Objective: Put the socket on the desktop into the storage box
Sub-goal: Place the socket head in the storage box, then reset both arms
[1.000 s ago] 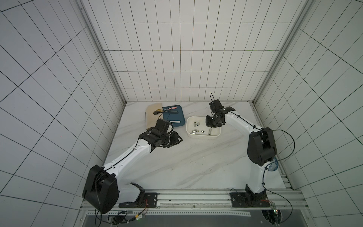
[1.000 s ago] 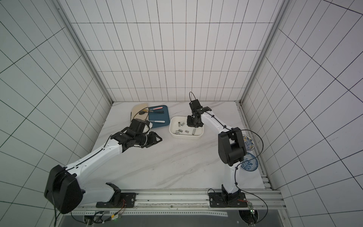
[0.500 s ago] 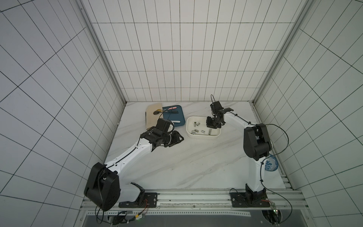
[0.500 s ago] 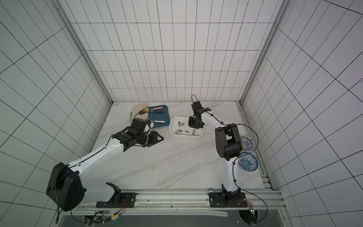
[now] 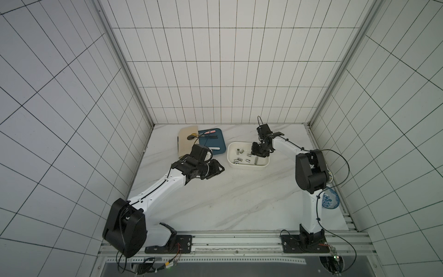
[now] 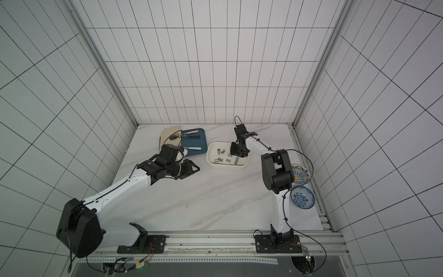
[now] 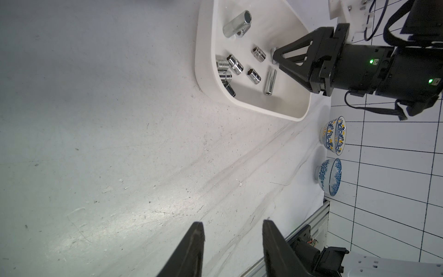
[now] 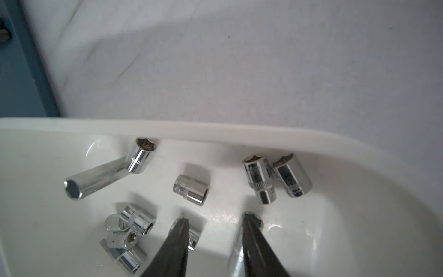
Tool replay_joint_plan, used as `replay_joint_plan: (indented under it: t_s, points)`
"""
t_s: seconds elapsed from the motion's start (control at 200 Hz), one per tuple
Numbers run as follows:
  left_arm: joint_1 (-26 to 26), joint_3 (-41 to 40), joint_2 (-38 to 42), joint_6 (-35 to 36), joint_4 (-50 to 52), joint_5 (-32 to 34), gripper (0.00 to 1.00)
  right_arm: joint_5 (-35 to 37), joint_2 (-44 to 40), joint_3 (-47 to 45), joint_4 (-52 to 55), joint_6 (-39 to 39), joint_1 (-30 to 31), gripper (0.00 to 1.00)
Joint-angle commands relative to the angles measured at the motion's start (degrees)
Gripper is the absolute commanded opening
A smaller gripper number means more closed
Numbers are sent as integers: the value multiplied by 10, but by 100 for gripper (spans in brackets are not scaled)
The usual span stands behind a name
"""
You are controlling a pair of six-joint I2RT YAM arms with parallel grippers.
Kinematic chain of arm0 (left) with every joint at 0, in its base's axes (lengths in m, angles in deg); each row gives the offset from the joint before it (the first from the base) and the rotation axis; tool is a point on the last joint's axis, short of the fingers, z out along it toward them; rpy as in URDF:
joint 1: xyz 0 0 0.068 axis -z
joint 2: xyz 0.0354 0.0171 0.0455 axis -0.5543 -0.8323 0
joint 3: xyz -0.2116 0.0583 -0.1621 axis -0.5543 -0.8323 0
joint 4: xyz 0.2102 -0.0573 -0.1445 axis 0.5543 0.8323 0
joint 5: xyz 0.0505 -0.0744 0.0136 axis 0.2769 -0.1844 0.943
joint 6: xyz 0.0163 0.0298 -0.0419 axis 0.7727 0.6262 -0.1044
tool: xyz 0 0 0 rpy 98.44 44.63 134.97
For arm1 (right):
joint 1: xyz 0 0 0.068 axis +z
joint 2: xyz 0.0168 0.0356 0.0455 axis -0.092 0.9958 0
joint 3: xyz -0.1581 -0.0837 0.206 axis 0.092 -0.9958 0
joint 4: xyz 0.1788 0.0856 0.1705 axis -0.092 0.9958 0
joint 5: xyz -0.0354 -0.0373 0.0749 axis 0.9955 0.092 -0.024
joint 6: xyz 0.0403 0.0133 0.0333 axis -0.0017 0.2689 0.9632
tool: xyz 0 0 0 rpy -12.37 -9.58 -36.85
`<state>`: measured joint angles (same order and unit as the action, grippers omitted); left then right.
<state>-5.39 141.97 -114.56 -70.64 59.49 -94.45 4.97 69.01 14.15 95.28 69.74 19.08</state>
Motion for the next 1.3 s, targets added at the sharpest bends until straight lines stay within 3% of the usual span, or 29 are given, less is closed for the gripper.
replay_joint_plan:
  t_s: [0.0,0.22,0.41,0.515,0.635,0.65,0.66,0.675,0.715,0.735,0.745,0.87,1.029,1.174,1.294]
  points:
    - [-2,6,3,-1,-15,2,43,1,-55,-19,-10,-4,-2,41]
    - [-7,26,8,9,4,28,45,18,-134,-75,-26,-18,4,47]
    - [-41,46,3,20,13,26,53,42,-192,-112,-31,-40,5,53]
    - [-53,68,2,34,26,66,61,59,-218,-126,-38,-50,4,59]
    - [-63,98,-5,54,39,115,64,72,-236,-128,-38,-53,3,62]
    - [-64,103,-5,54,40,120,65,74,-238,-128,-38,-53,3,67]
    - [-66,106,-6,54,43,123,67,76,-240,-128,-38,-53,3,88]
    - [-67,110,-8,54,46,126,73,76,-242,-128,-38,-54,3,99]
    - [-70,122,-11,57,52,141,77,81,-248,-129,-38,-55,3,99]
    - [-71,127,-12,58,57,149,94,84,-251,-130,-38,-55,3,99]
    - [-71,130,-13,59,58,153,97,84,-252,-131,-40,-56,3,99]
    - [-74,151,-10,74,61,218,98,104,-277,-140,-50,-63,2,99]
    - [-74,151,6,118,36,367,98,231,-317,-162,-80,-73,-3,99]
    - [-77,95,45,217,-65,499,98,353,-345,-197,-136,-110,-23,99]
    - [-107,25,71,291,-164,536,98,458,-373,-286,-278,-180,-33,99]
